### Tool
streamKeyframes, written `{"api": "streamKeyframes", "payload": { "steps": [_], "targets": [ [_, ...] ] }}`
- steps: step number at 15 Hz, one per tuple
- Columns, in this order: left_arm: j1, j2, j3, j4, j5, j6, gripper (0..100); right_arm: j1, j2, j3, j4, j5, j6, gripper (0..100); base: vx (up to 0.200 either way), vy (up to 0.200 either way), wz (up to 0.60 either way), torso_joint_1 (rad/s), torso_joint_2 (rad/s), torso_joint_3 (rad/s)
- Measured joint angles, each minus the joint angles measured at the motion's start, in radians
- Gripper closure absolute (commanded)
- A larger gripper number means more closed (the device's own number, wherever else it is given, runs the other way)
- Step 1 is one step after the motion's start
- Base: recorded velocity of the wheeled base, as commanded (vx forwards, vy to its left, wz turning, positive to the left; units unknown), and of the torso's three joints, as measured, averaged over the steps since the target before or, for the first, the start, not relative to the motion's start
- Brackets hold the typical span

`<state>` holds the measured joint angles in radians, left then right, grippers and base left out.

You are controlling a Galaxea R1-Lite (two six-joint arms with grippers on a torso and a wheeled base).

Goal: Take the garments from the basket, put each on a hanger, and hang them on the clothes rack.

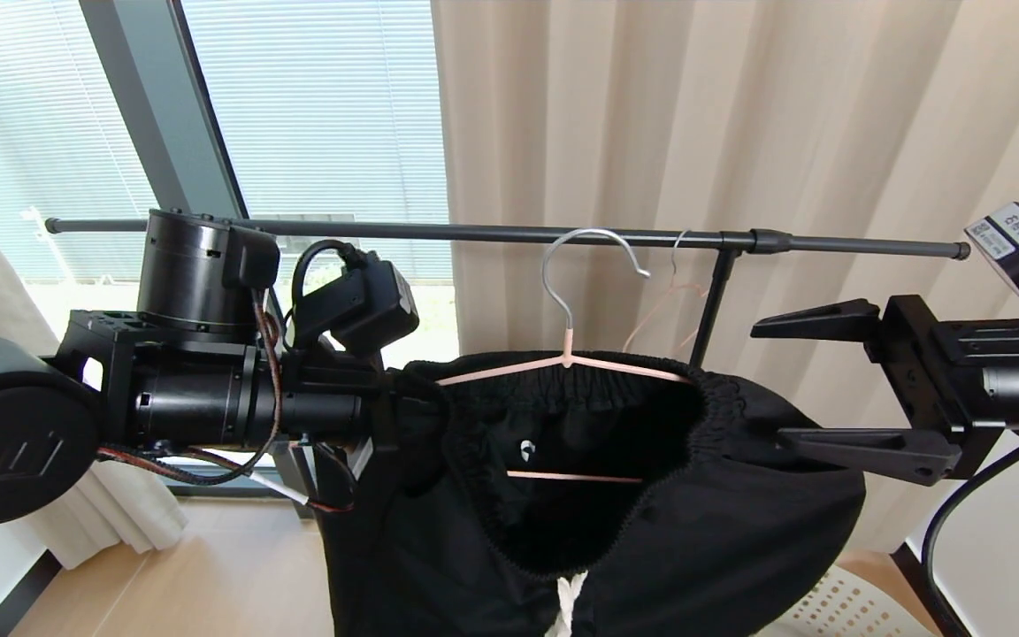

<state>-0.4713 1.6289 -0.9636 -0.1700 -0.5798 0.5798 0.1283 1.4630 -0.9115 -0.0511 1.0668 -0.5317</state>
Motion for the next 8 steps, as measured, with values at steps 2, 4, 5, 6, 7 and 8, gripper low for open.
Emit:
{"api": "streamKeyframes", "payload": {
  "steps": [2, 4, 5, 6, 7, 8],
  "targets": [
    [0.018, 0.0, 0.0, 0.0, 0.0, -0.033, 100, -0.023, 0.007, -0.002, 0.001, 0.02, 0.0, 0, 0.0, 0.0, 0.0, 0.0, 0.0, 0.0],
    [0.036, -0.001, 0.0, -0.002, 0.0, -0.054, 100, -0.036, 0.016, 0.001, 0.002, 0.022, 0.0, 0, 0.0, 0.0, 0.0, 0.0, 0.0, 0.0],
    [0.047, -0.002, 0.0, -0.003, -0.001, -0.056, 100, -0.049, 0.022, 0.006, 0.003, 0.021, 0.0, 0, 0.0, 0.0, 0.0, 0.0, 0.0, 0.0],
    [0.057, -0.003, 0.003, -0.003, -0.001, -0.057, 100, -0.063, 0.028, 0.01, 0.002, 0.022, 0.0, 0, 0.0, 0.0, 0.0, 0.0, 0.0, 0.0],
    [0.064, -0.004, 0.005, -0.003, -0.007, -0.057, 100, -0.074, 0.034, 0.013, 0.002, 0.022, 0.0, 0, 0.0, 0.0, 0.0, 0.0, 0.0, 0.0],
    [0.074, -0.006, 0.007, -0.002, -0.041, -0.058, 100, -0.089, 0.04, 0.02, 0.001, 0.025, -0.001, 0, 0.0, 0.0, 0.0, 0.0, 0.0, 0.0]
  ]
}}
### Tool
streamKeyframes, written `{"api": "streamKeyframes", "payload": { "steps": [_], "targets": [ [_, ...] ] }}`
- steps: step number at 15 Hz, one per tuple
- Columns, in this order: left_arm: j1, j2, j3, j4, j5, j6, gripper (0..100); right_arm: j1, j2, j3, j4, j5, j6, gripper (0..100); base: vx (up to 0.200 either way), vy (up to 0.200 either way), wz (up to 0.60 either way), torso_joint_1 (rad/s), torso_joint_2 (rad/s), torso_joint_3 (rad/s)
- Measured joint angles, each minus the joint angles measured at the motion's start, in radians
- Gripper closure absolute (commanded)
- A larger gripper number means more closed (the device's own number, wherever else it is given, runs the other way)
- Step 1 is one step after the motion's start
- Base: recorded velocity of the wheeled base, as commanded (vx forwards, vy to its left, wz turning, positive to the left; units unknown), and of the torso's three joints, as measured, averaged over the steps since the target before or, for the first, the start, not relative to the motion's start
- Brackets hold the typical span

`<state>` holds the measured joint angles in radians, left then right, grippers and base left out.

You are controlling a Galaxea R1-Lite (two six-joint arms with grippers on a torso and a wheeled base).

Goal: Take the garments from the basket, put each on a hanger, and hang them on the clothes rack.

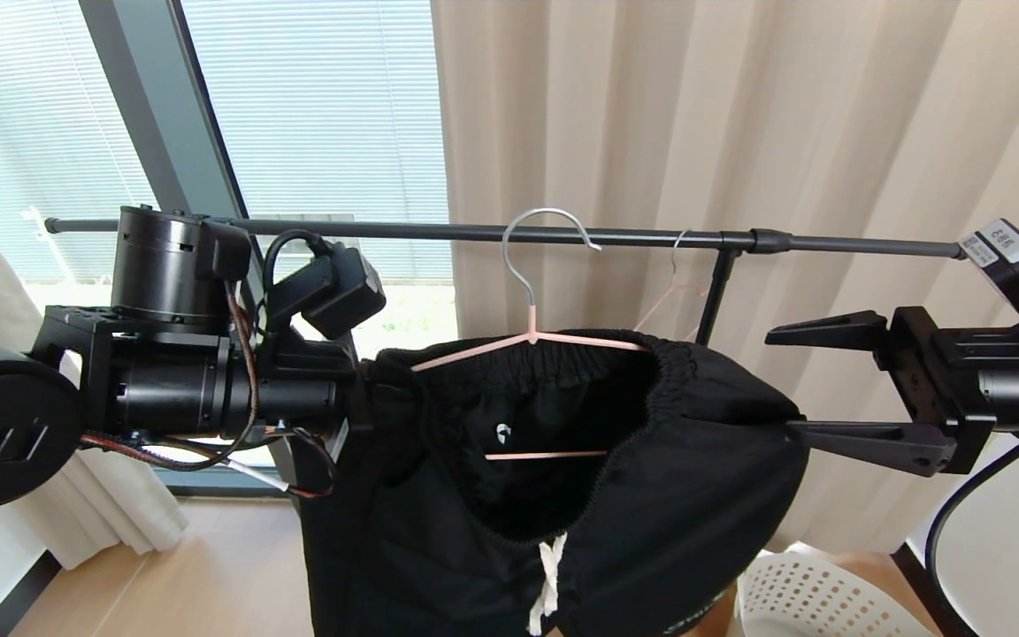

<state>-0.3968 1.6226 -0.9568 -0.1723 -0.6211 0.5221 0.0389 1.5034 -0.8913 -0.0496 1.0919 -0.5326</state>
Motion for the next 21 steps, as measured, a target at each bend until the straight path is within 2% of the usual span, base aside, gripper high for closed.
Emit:
{"api": "streamKeyframes", "payload": {
  "steps": [1, 5, 9, 14, 17, 21],
  "targets": [
    [0.014, -0.002, 0.001, 0.0, -0.023, -0.004, 100, -0.021, 0.01, 0.013, 0.0, 0.012, -0.003, 0, 0.0, 0.0, 0.0, 0.0, 0.0, 0.0],
    [0.043, -0.008, 0.004, 0.0, -0.031, -0.02, 100, -0.061, 0.043, 0.07, -0.023, 0.041, -0.036, 0, 0.0, 0.0, 0.0, 0.0, 0.0, 0.0],
    [0.05, -0.009, 0.006, 0.0, -0.033, -0.026, 100, -0.064, 0.09, 0.157, -0.161, 0.035, -0.037, 0, 0.0, 0.0, 0.0, 0.0, 0.0, 0.0],
    [0.046, -0.013, 0.003, -0.001, -0.032, -0.034, 100, -0.056, 0.23, 0.253, -0.373, 0.029, -0.035, 0, 0.0, 0.0, 0.0, 0.0, 0.0, 0.0],
    [0.044, -0.018, 0.002, -0.001, -0.033, -0.038, 100, -0.015, 0.314, 0.272, -0.437, -0.03, -0.034, 0, 0.0, 0.0, 0.0, 0.0, 0.0, 0.0],
    [0.044, -0.031, -0.002, -0.002, -0.033, -0.069, 100, 0.033, 0.378, 0.269, -0.468, -0.07, -0.028, 0, 0.0, 0.0, 0.0, 0.0, 0.0, 0.0]
  ]
}}
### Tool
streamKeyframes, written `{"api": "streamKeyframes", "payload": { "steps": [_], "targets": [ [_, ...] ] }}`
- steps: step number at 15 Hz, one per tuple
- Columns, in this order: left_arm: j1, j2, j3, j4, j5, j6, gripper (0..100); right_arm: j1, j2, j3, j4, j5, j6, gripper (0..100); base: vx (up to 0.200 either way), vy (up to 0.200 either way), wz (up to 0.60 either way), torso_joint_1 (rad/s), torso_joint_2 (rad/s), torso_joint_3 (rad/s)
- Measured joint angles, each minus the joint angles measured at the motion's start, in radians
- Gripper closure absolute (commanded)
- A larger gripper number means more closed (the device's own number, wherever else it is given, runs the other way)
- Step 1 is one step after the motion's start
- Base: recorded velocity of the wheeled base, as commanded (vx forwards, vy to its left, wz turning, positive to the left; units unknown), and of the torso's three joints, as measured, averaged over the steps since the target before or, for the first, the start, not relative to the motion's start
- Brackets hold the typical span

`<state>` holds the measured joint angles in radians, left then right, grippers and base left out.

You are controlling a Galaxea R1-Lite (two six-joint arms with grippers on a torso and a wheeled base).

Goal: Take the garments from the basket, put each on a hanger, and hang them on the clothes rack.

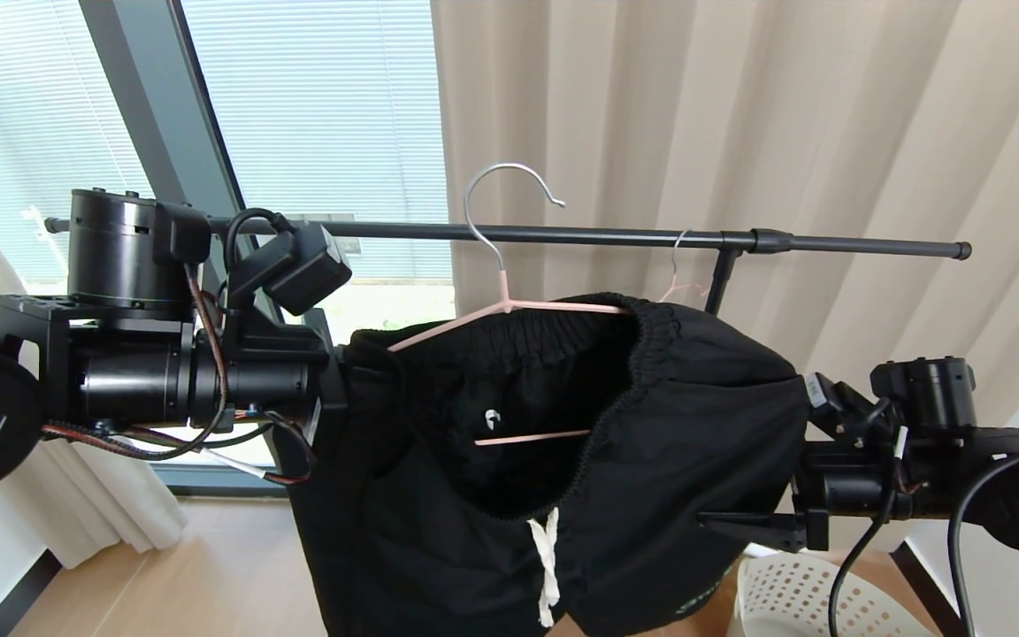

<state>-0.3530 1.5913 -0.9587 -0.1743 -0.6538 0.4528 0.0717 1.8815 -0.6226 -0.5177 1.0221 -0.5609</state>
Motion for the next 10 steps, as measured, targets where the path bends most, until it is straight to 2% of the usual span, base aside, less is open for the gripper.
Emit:
{"api": "streamKeyframes", "payload": {
  "steps": [1, 2, 4, 7, 10],
  "targets": [
    [0.001, -0.005, 0.0, 0.001, 0.001, -0.001, 100, 0.002, 0.011, 0.0, -0.013, -0.017, 0.0, 0, 0.0, 0.0, 0.0, 0.0, 0.0, 0.0],
    [0.001, -0.011, 0.0, 0.001, 0.0, -0.008, 100, 0.004, 0.021, 0.0, -0.026, -0.032, 0.0, 100, 0.0, 0.0, 0.0, 0.0, 0.0, 0.0],
    [0.001, -0.023, 0.001, 0.001, -0.011, -0.035, 100, 0.004, 0.038, 0.004, -0.059, -0.062, 0.0, 100, 0.0, 0.0, 0.0, 0.0, 0.0, 0.0],
    [0.004, -0.035, 0.002, 0.001, -0.019, -0.038, 100, -0.003, 0.043, 0.012, -0.062, -0.068, 0.0, 100, 0.0, 0.0, 0.0, 0.0, 0.0, 0.0],
    [0.021, -0.05, 0.01, 0.003, -0.02, -0.039, 100, -0.065, 0.02, 0.035, -0.062, -0.068, -0.005, 100, 0.0, 0.0, 0.0, 0.0, 0.0, 0.0]
  ]
}}
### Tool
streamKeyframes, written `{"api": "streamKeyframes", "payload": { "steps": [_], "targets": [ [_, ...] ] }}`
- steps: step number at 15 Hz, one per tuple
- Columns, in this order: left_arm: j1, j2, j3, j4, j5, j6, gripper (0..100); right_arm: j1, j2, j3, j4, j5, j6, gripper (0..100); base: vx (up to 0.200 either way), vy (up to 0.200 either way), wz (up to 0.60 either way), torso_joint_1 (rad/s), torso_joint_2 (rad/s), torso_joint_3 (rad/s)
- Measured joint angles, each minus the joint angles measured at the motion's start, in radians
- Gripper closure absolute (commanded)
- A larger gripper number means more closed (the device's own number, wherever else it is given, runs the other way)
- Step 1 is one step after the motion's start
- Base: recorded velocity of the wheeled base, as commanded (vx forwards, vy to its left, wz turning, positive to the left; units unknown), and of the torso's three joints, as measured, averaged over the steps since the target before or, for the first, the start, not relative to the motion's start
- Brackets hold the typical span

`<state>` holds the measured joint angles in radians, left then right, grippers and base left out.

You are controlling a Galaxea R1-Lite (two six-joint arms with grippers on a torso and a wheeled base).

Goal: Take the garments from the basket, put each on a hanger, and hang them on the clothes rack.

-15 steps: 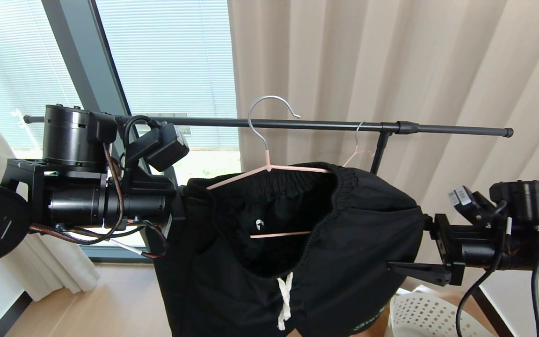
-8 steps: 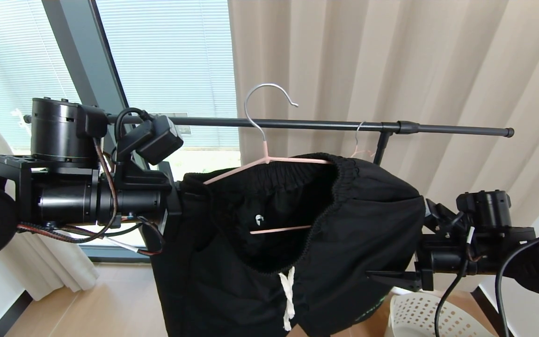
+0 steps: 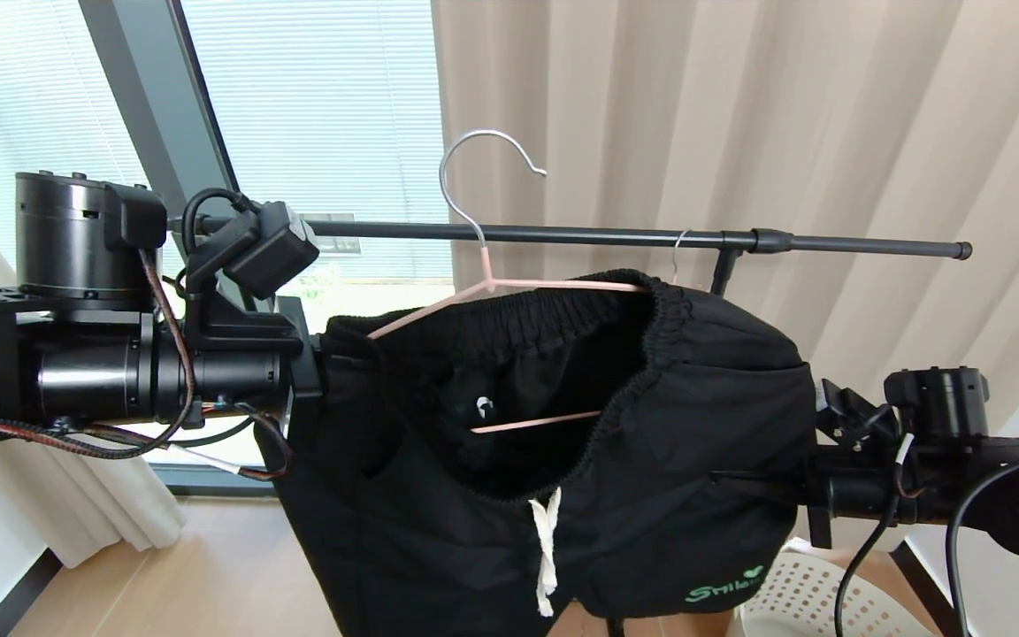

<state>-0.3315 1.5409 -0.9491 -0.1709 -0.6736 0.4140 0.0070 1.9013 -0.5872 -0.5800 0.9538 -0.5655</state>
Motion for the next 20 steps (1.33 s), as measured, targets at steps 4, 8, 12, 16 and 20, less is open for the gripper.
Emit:
{"api": "streamKeyframes", "payload": {
  "steps": [4, 8, 12, 16, 20],
  "targets": [
    [0.017, -0.013, 0.017, -0.001, 0.001, 0.0, 100, -0.051, -0.039, 0.022, 0.001, 0.0, -0.003, 100, 0.0, 0.0, 0.0, 0.0, 0.0, 0.0],
    [0.039, -0.034, 0.023, 0.002, 0.0, -0.001, 100, -0.066, -0.049, 0.031, 0.001, 0.0, -0.013, 100, 0.0, 0.0, 0.0, 0.0, 0.0, 0.0],
    [0.044, -0.046, 0.03, 0.003, 0.0, -0.001, 100, -0.069, -0.053, 0.035, 0.001, -0.001, -0.013, 100, 0.0, 0.0, 0.0, 0.0, 0.0, 0.0],
    [0.046, -0.047, 0.03, 0.003, 0.003, -0.003, 100, -0.067, -0.062, 0.053, 0.002, -0.005, -0.03, 0, 0.0, 0.0, 0.0, 0.0, 0.0, 0.0],
    [0.061, -0.048, 0.032, 0.003, 0.003, -0.01, 100, -0.065, -0.09, 0.099, 0.001, -0.003, -0.068, 0, 0.0, 0.0, 0.0, 0.0, 0.0, 0.0]
  ]
}}
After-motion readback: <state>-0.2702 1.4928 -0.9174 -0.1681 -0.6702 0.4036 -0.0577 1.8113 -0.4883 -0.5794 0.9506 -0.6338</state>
